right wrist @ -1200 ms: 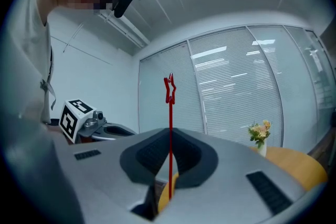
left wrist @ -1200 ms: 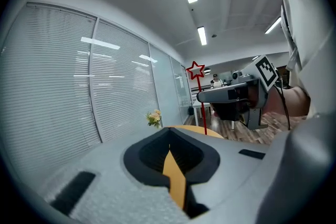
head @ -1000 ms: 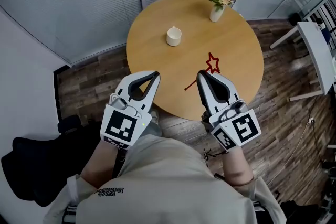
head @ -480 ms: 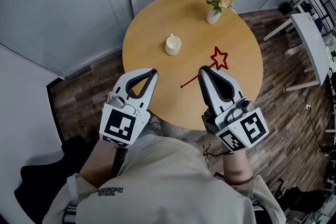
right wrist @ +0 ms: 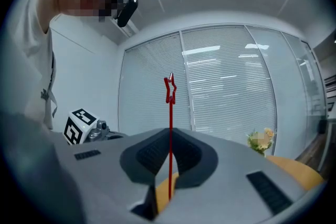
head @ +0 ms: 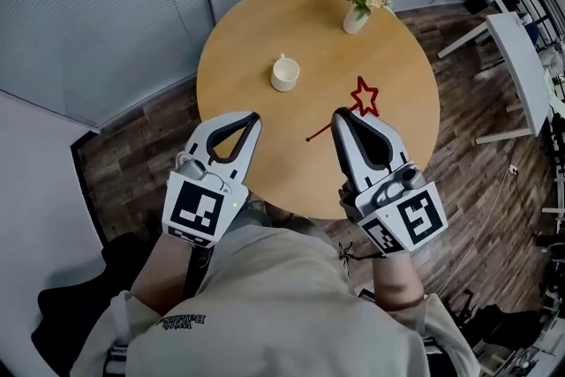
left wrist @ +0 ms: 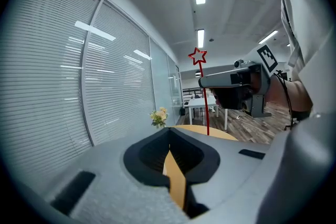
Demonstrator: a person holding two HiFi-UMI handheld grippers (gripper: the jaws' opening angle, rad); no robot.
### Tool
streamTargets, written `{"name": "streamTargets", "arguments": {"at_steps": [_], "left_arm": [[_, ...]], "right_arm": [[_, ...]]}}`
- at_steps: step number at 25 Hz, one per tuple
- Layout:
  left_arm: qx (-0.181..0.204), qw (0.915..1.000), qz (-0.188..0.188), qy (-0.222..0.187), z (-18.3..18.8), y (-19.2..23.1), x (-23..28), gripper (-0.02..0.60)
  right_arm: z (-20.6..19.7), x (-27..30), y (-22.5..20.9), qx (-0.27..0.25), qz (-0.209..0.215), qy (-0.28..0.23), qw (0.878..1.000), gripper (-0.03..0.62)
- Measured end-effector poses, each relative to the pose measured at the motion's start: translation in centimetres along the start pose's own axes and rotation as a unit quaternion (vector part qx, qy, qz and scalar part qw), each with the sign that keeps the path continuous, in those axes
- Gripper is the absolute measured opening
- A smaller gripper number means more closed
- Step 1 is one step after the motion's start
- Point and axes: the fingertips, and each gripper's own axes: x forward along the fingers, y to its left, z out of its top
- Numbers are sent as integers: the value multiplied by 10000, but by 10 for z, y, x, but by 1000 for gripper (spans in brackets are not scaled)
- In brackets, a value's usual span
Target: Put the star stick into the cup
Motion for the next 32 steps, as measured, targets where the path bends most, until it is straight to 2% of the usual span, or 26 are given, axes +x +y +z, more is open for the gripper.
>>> {"name": "streamTargets", "arguments": {"at_steps": [3,7,11,17,21,28,32], "left_arm": [[-13,10000,43,19,-3,0,8,21],[-259,9992,285,-39,-5,1,11,21],[-176,9990,404,25,-7,-3,8,21],[-335,9978,570,77,10,-3,27,21],[-270,9975,628,151,12,-2,36,21],[-205,9970,739,101,15,17,44,21],[114,9968,787,-3,30,31,53,21]], "right_arm": [[-6,1,-7,5,19,14,10000,31],[-15,1,-10,-3,203,22,9998,31],[-19,2,-13,2,350,6,9994,31],[-13,8,-41,8,453,58,9990,31],[-14,18,-50,59,528,89,9985,31],[3,44,-58,-29,642,-145,9978,31],[22,61,-63,-224,694,-306,9969,31]]}}
